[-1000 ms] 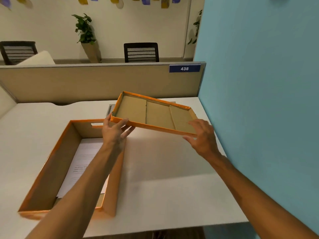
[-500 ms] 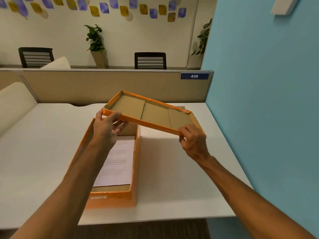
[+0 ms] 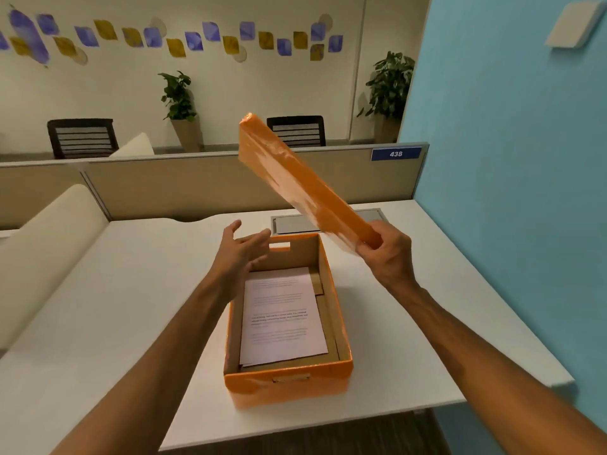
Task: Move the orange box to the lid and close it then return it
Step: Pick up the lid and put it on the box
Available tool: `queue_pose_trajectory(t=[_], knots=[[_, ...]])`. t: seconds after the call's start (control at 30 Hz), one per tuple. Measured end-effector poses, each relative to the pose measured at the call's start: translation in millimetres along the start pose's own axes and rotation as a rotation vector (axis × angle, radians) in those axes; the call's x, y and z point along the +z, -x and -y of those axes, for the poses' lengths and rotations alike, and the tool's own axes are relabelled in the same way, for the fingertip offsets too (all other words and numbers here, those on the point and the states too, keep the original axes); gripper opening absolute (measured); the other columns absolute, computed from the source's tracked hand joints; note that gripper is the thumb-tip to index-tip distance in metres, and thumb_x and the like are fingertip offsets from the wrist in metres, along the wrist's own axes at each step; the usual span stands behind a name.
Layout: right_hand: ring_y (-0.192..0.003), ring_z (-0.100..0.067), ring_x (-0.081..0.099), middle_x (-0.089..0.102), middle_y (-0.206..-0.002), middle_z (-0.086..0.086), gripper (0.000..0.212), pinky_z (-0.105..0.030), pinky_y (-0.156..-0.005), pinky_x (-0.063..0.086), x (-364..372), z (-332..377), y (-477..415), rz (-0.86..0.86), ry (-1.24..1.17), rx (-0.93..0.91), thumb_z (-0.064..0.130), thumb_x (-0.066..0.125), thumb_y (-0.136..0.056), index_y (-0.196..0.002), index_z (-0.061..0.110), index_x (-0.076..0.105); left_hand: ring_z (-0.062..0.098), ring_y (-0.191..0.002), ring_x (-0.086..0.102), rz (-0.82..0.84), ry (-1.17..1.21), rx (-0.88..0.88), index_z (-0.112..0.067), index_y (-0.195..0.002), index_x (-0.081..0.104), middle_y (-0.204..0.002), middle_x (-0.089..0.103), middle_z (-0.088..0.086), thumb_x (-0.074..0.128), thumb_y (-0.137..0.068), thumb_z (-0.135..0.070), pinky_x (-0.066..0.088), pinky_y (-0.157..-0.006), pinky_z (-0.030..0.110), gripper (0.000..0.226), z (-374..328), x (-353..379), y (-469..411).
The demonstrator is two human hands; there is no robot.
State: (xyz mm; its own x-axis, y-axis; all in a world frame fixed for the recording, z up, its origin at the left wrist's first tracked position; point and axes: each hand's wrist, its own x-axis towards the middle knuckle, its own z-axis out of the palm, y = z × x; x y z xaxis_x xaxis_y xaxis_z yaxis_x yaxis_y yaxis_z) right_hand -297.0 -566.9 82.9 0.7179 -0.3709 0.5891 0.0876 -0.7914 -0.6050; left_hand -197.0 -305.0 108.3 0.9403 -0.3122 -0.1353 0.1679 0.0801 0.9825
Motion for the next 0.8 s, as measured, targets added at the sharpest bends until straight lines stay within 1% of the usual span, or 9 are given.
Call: queue_pose_trajectory(t=[0.07, 0.1, 0.23, 0.37, 0.47, 0.57, 0.63, 0.73, 0.8], knots=[[-0.084, -0.013, 0.062, 0.072, -0.106, -0.006, 0.036, -0.010, -0.075, 0.044, 0.7, 18.7, -2.4, -0.030, -0.058, 0.038, 0.036, 0.075, -0.085, -0.110, 0.010, 0.067, 0.032, -0.123, 0.057, 0.026, -0.009, -0.029, -0.023, -0.153, 0.024, -0.148, 0.046, 0.017, 0.075, -0.084, -0.024, 0.045, -0.107, 0.053, 0.086, 7.3, -10.8, 1.2], [-0.085, -0.013, 0.062, 0.071, -0.109, -0.005, 0.038, -0.010, -0.075, 0.043, 0.5, 27.2, -4.5, -0.042, -0.088, 0.070, 0.037, 0.074, -0.086, -0.113, 0.012, 0.067, 0.031, -0.122, 0.057, 0.034, -0.024, -0.030, -0.021, -0.152, 0.025, -0.148, 0.046, 0.017, 0.075, -0.084, -0.023, 0.046, -0.106, 0.053, 0.084, 10.0, -14.8, 1.0], [-0.097, -0.022, 0.067, 0.068, -0.118, -0.004, 0.040, -0.034, -0.083, 0.056, -2.0, 52.7, -13.1, -0.026, -0.281, 0.249, 0.039, 0.073, -0.086, -0.119, 0.018, 0.063, 0.029, -0.124, 0.053, 0.059, -0.083, -0.016, -0.017, -0.152, 0.027, -0.148, 0.045, 0.017, 0.075, -0.085, -0.024, 0.046, -0.107, 0.050, 0.083, 14.3, -27.5, -3.0], [-0.101, -0.020, 0.068, 0.067, -0.118, 0.009, 0.034, -0.036, -0.078, 0.057, -5.8, 66.7, -19.1, 0.045, -0.620, 0.368, 0.038, 0.073, -0.086, -0.117, 0.037, 0.058, 0.030, -0.130, 0.048, 0.067, -0.130, -0.009, -0.019, -0.153, 0.025, -0.153, 0.040, 0.015, 0.073, -0.086, -0.032, 0.041, -0.108, 0.048, 0.083, 11.2, -38.8, -7.1], [-0.105, -0.023, 0.067, 0.065, -0.126, 0.005, 0.052, -0.046, -0.080, 0.060, -6.2, 66.3, -24.8, 0.067, -0.767, 0.506, 0.036, 0.075, -0.085, -0.132, 0.032, 0.053, 0.035, -0.140, 0.041, 0.063, -0.170, -0.008, -0.021, -0.154, 0.023, -0.158, 0.035, 0.010, 0.065, -0.090, -0.041, 0.037, -0.110, 0.052, 0.079, 5.4, -45.4, -7.0], [-0.107, -0.029, 0.067, 0.065, -0.127, 0.003, 0.060, -0.053, -0.079, 0.060, -2.1, 60.7, -26.4, 0.118, -0.846, 0.632, 0.036, 0.077, -0.082, -0.136, 0.037, 0.051, 0.035, -0.139, 0.044, 0.069, -0.179, 0.006, -0.021, -0.150, 0.033, -0.155, 0.043, 0.006, 0.056, -0.096, -0.041, 0.040, -0.107, 0.052, 0.062, 2.4, -54.5, -5.1], [-0.107, -0.031, 0.066, 0.063, -0.128, 0.002, 0.059, -0.051, -0.073, 0.061, 1.3, 56.0, -24.8, 0.149, -0.882, 0.697, 0.034, 0.078, -0.081, -0.134, 0.038, 0.054, 0.036, -0.135, 0.048, 0.036, -0.179, 0.005, -0.018, -0.147, 0.040, -0.150, 0.048, 0.007, 0.054, -0.098, -0.038, 0.042, -0.105, 0.053, 0.055, 2.4, -60.8, -3.1], [-0.106, -0.031, 0.065, 0.064, -0.126, 0.001, 0.057, -0.044, -0.064, 0.062, 5.7, 47.6, -21.3, 0.180, -0.907, 0.764, 0.031, 0.077, -0.082, -0.133, 0.035, 0.055, 0.034, -0.125, 0.055, -0.034, -0.187, 0.010, -0.013, -0.146, 0.044, -0.143, 0.054, 0.009, 0.059, -0.095, -0.035, 0.047, -0.100, 0.052, 0.057, 5.2, -67.7, 1.9], [-0.107, -0.032, 0.064, 0.064, -0.126, -0.001, 0.056, -0.047, -0.068, 0.060, 9.8, 40.2, -17.4, 0.207, -0.896, 0.809, 0.027, 0.076, -0.084, -0.135, 0.031, 0.054, 0.032, -0.118, 0.058, -0.050, -0.204, 0.005, -0.012, -0.143, 0.046, -0.138, 0.057, 0.008, 0.063, -0.093, -0.035, 0.050, -0.094, 0.048, 0.057, 7.6, -71.3, 5.6]])
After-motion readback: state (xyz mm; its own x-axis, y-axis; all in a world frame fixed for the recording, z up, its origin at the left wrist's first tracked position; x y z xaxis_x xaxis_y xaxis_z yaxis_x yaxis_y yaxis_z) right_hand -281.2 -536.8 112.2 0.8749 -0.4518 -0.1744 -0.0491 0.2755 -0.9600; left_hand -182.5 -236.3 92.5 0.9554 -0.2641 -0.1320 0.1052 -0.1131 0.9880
